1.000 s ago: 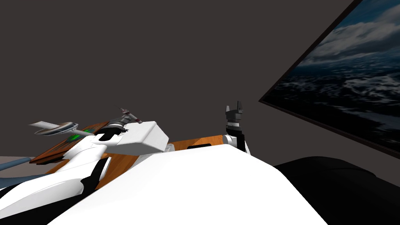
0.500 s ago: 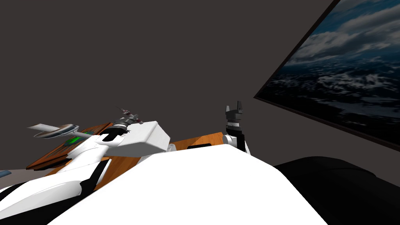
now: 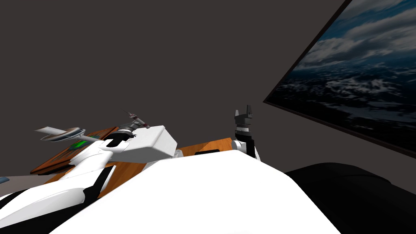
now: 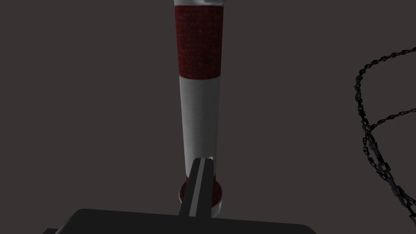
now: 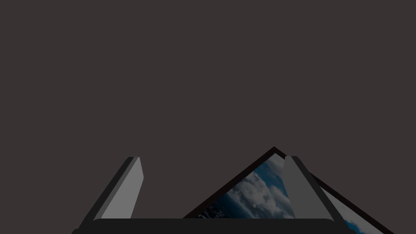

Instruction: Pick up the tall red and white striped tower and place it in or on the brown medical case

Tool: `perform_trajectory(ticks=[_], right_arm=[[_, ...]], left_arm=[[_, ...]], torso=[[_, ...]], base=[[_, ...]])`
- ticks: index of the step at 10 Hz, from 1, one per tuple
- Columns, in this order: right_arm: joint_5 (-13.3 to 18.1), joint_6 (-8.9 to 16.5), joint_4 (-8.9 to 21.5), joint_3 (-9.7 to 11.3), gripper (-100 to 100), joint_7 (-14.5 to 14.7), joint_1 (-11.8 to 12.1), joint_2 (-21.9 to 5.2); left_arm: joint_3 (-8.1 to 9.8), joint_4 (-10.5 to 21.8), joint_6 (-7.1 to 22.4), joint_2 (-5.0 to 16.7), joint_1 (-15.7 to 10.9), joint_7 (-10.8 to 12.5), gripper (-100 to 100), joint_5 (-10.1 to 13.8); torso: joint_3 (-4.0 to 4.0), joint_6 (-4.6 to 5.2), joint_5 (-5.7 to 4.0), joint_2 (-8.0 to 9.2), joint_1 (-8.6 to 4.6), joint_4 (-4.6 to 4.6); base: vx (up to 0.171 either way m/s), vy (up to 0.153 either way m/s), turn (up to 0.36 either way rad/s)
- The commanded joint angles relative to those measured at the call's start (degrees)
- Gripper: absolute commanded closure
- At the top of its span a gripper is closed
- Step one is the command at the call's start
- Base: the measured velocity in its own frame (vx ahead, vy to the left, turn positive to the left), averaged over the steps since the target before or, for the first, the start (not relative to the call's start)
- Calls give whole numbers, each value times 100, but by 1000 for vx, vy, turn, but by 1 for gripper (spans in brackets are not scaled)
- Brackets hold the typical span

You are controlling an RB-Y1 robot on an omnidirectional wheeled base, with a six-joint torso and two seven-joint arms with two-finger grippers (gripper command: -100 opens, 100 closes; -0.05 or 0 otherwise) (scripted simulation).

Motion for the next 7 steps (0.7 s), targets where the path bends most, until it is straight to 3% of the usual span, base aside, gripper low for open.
perform_trajectory(ticks=[1,2,4,5,6,7], right_arm=[[0,0,0,0,0,0,0,0],[0,0,0,0,0,0,0,0],[0,0,0,0,0,0,0,0],[0,0,0,0,0,0,0,0],[0,0,0,0,0,0,0,0],[0,0,0,0,0,0,0,0]], left_arm=[[0,0,0,0,0,0,100,0],[0,0,0,0,0,0,100,0],[0,0,0,0,0,0,-100,0],[0,0,0,0,0,0,0,0],[0,0,0,0,0,0,-100,0],[0,0,0,0,0,0,100,0]], torso=[[0,0,0,0,0,0],[0,0,0,0,0,0],[0,0,0,0,0,0],[0,0,0,-1,0,0],[0,0,0,-1,0,0],[0,0,0,-1,0,0]], base=[[0,0,0],[0,0,0],[0,0,0],[0,0,0],[0,0,0],[0,0,0]])
